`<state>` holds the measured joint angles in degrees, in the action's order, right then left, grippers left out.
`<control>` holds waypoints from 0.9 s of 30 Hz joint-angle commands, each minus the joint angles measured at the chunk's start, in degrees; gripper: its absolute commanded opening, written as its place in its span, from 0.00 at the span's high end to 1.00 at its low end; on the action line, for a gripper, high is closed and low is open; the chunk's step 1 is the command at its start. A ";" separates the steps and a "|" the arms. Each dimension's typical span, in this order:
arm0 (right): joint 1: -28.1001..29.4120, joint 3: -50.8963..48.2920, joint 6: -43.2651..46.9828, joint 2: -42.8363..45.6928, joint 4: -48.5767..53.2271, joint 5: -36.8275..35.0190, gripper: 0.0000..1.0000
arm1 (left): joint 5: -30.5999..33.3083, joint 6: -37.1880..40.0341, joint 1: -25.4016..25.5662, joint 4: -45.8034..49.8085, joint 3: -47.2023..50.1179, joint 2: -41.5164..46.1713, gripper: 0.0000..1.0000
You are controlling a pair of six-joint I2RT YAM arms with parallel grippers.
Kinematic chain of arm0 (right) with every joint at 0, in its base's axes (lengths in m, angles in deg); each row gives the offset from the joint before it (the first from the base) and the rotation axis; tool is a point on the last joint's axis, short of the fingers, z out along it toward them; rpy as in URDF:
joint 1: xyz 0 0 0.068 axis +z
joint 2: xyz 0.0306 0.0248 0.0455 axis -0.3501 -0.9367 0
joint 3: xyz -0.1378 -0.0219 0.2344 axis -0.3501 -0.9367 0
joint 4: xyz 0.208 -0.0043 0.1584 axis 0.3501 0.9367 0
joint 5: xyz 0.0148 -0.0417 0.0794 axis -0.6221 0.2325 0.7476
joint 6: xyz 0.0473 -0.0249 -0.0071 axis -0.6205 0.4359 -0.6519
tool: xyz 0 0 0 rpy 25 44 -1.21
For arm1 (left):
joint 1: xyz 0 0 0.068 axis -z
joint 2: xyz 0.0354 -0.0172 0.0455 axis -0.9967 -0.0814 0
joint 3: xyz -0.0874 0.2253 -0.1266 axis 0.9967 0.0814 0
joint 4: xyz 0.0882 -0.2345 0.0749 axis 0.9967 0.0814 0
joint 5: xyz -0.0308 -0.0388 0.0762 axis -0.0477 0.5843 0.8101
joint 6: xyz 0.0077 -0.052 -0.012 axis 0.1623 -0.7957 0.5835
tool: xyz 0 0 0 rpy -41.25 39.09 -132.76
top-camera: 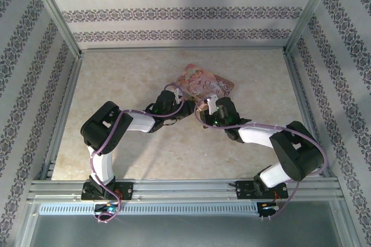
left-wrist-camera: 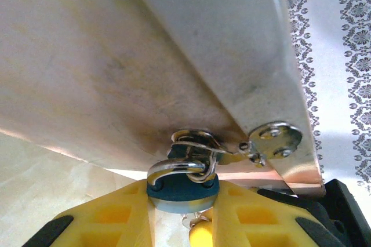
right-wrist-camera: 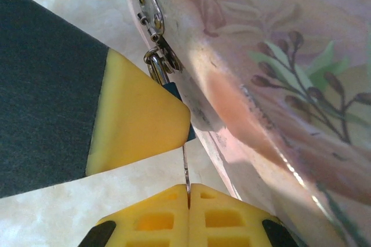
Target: Unlock the padlock with the key
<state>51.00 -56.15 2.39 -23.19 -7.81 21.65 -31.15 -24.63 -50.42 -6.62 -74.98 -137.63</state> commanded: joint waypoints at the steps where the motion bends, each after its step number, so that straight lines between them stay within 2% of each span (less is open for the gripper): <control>1: -0.53 -0.11 -0.24 -0.06 -9.28 3.37 1.00 | -1.56 -0.32 1.12 -1.87 -0.08 2.53 0.73; 9: -1.41 -1.14 -1.21 -1.07 -15.02 5.86 1.00 | -1.48 -0.43 1.12 -1.87 0.17 2.89 0.73; 19: -1.76 -0.92 0.13 -3.47 -18.14 5.73 1.00 | -1.61 -0.85 1.22 -1.95 0.17 3.08 0.73; 27: -3.64 -0.05 -4.12 -6.12 -23.90 12.79 1.00 | -1.58 -0.96 1.29 -2.04 0.17 3.23 0.73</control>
<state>47.74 -57.93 0.60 -28.52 -21.67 28.99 -27.31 -25.47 -50.57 -6.62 -74.98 -136.91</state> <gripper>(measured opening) 0.051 0.270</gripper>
